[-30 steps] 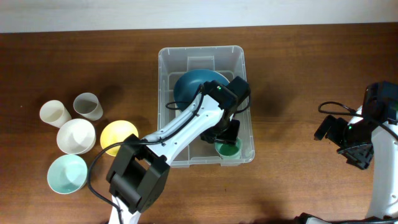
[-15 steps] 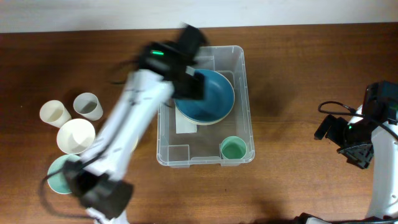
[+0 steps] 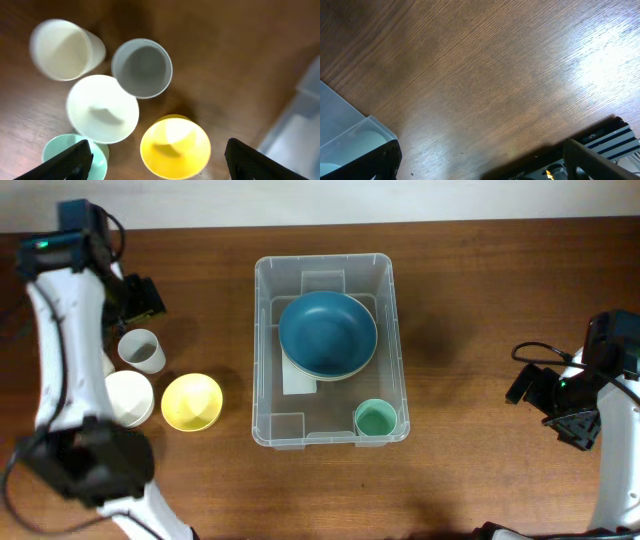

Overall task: Pack container
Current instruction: 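Grasp the grey cup with the left gripper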

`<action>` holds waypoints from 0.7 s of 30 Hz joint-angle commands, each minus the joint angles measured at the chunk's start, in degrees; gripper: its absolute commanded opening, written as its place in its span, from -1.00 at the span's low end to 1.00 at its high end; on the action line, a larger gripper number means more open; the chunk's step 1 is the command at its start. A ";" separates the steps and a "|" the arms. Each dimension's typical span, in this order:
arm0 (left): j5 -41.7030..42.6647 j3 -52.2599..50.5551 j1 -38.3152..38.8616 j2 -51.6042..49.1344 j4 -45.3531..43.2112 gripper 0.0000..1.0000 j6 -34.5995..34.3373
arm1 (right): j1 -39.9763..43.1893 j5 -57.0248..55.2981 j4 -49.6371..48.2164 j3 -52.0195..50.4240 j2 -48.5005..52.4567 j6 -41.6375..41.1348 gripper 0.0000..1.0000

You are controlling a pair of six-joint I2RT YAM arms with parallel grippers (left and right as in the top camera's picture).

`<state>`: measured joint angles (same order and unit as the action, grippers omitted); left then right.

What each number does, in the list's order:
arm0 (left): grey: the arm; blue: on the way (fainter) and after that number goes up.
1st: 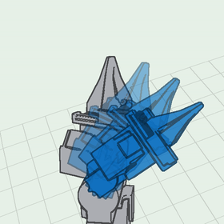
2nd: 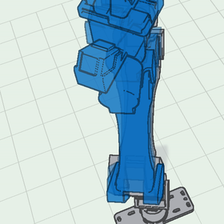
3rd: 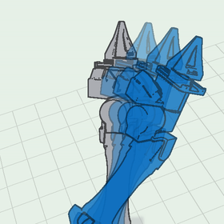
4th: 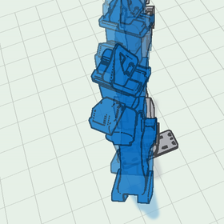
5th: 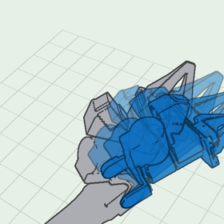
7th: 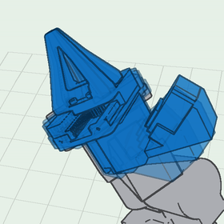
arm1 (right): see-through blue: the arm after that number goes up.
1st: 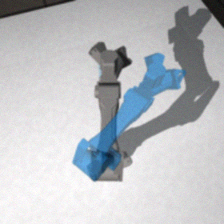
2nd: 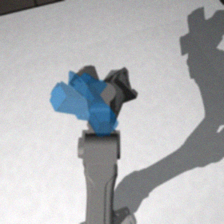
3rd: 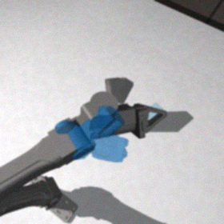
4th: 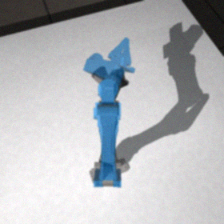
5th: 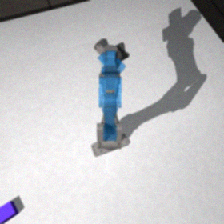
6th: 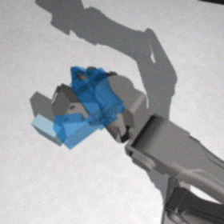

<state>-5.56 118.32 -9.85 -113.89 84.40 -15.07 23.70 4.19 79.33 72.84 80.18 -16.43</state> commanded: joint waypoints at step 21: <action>0.13 -0.50 1.73 -19.28 -7.37 -0.99 1.53 | 0.33 -0.31 -0.09 -0.33 -0.87 0.59 0.97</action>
<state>-5.43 117.95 -9.04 -132.79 77.28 -13.65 23.70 4.19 79.24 72.84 80.18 -16.23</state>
